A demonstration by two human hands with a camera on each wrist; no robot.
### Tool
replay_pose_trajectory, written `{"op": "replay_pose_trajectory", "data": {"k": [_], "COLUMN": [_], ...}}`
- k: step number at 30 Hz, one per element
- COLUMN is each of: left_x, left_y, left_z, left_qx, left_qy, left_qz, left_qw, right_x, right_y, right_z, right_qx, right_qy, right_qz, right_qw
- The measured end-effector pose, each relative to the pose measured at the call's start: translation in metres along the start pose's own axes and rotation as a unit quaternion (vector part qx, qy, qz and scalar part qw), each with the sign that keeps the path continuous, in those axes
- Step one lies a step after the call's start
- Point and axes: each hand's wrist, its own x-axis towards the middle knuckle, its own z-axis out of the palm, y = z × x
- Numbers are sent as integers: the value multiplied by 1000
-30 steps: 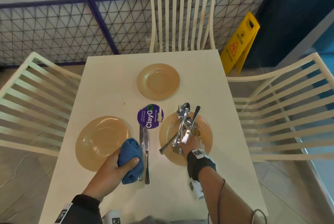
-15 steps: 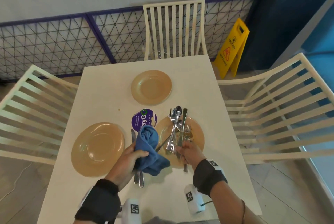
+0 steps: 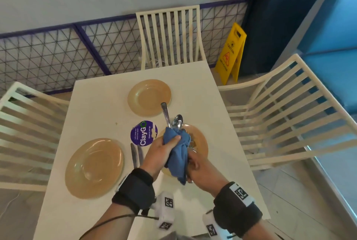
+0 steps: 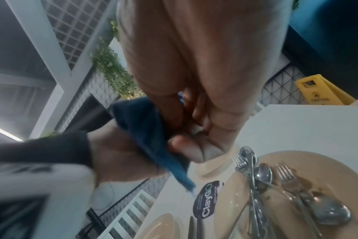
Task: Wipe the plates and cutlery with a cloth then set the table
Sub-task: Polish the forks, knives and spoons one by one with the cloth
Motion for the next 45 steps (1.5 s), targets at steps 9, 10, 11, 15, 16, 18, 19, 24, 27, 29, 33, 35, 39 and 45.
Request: {"op": "replay_pose_trajectory", "data": {"k": [9, 10, 11, 15, 16, 18, 19, 24, 27, 29, 33, 35, 39, 45], "left_x": [16, 13, 7, -10, -7, 6, 10, -1, -13, -17, -21, -26, -34, -46], "left_y": [55, 53, 49, 38, 44, 57, 64, 53, 27, 18, 16, 14, 8, -11], "left_z": [-6, -3, 2, 13, 9, -4, -9, 6, 20, 19, 1, -8, -16, -39], "left_qx": [-94, -110, -114, -89, -93, -93, -90, -111, -61, -47, 71, 158, 241, 221], "left_qy": [97, 95, 87, 59, 79, 124, 135, 98, 47, 38, 53, 35, -18, -47], "left_qz": [63, 63, 61, 48, 52, 59, 68, 87, 69, 64, 94, 118, 148, 126], "left_qw": [989, 987, 988, 993, 991, 986, 984, 985, 995, 996, 992, 980, 959, 966], "right_x": [-27, -23, -19, -20, -25, -34, -36, -21, -2, 6, 7, 11, 34, 64], "right_y": [-12, -13, -12, -9, -9, -9, -9, -7, -6, -6, -7, -14, -38, -54], "right_z": [-16, -16, -17, -16, -15, -12, -12, -16, -17, -16, -35, -47, -37, -33], "right_qx": [14, 6, 1, 3, 0, -3, -2, -24, 3, 18, 31, 90, 181, 281], "right_qy": [3, 9, 13, 13, 5, -13, -17, 8, 45, 32, 23, 80, 98, 167], "right_qz": [-26, -28, -31, -34, -40, -50, -53, -42, -19, -13, 19, 17, -23, -6], "right_qw": [1000, 1000, 999, 999, 999, 999, 998, 999, 999, 999, 999, 993, 978, 945]}}
